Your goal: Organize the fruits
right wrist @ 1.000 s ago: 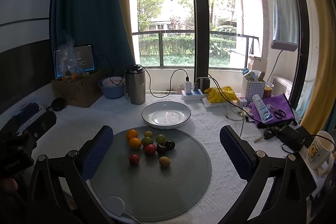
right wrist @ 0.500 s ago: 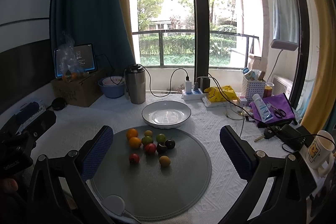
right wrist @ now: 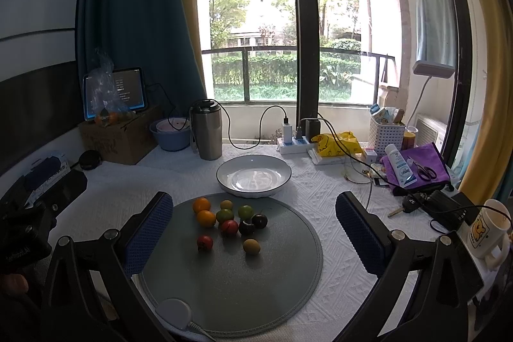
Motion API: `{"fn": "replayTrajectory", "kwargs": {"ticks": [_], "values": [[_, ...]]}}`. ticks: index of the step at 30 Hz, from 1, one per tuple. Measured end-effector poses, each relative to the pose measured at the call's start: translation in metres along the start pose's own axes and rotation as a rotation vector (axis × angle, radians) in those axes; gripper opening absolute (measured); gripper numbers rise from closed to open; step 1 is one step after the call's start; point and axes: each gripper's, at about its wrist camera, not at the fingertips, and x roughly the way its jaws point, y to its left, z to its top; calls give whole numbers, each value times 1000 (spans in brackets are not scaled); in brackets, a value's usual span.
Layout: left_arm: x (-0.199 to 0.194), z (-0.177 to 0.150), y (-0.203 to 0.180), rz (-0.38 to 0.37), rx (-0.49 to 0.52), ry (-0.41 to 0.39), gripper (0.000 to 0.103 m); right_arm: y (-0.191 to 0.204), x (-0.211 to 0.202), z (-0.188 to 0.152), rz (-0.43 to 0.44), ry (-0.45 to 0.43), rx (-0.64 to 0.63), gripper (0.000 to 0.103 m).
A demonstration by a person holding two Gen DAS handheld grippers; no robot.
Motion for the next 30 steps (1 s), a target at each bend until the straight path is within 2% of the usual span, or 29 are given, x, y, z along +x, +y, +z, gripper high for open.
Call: {"fn": "replayTrajectory", "kwargs": {"ticks": [23,26,30], "values": [[6,0,-4,-25,9,1,102,-3,3,1,-6,11,-2,103],[14,-5,-3,-33,14,20,102,-5,10,-1,-7,27,-3,103],[40,-19,-4,-48,38,114,102,-12,27,-8,-12,53,-14,103]]}}
